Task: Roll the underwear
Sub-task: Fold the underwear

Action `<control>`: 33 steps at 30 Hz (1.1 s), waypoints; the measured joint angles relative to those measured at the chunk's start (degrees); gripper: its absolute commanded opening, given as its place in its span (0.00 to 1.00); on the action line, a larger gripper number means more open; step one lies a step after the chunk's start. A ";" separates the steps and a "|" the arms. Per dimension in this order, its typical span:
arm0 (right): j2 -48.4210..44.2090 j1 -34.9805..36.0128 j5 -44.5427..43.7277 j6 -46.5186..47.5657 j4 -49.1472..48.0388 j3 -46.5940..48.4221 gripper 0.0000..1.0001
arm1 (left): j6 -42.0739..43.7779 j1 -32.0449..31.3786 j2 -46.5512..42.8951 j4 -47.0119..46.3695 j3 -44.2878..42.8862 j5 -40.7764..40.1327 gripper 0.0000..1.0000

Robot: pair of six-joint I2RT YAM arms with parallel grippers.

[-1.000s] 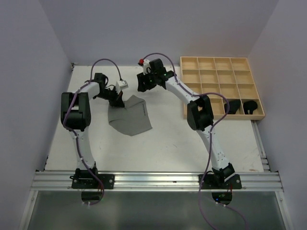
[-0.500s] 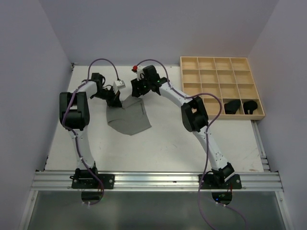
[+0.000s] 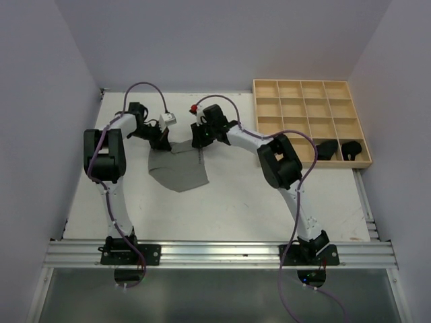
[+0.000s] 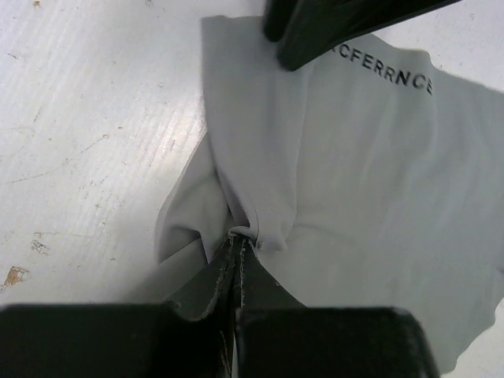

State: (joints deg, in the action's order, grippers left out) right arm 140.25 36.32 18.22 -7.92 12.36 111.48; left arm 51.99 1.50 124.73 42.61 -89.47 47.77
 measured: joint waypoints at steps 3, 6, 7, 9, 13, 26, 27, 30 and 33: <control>-5.18 0.11 -0.72 -1.62 -2.27 -8.72 0.26 | 0.96 -0.13 0.00 0.68 0.00 0.24 0.00; -9.16 0.55 -0.81 -2.80 -3.41 -14.82 0.34 | 2.64 -0.44 0.00 2.03 0.00 0.76 0.00; -10.08 0.79 -0.85 -3.13 -3.30 -15.98 0.36 | 3.19 -0.55 0.00 2.38 0.00 0.96 0.00; -10.80 1.22 -1.53 -3.32 -3.04 -16.46 0.44 | 4.00 -0.76 0.00 3.21 0.00 1.20 0.00; -10.80 1.64 -4.02 -2.38 -1.25 -13.57 0.48 | 4.85 -0.83 0.04 4.20 0.00 1.53 0.00; -4.92 0.72 -8.11 1.84 3.06 -0.39 0.50 | 5.75 -0.83 0.35 5.95 -0.68 1.77 0.00; -4.50 0.70 -8.09 1.97 3.67 -0.44 0.50 | 5.73 -0.83 0.46 5.95 -0.81 1.77 0.00; -4.13 0.74 -7.82 2.25 4.76 -2.05 0.50 | 5.68 -0.83 0.81 5.97 -1.14 1.97 0.00; -4.11 0.87 -7.34 2.69 4.85 -3.39 0.49 | 5.64 -0.83 1.05 6.12 -1.46 2.27 0.00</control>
State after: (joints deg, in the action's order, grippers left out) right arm 136.14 37.19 10.87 -5.23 17.21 108.09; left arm 57.63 0.67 125.78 48.73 -90.94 50.04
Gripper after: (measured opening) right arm 0.497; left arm 0.004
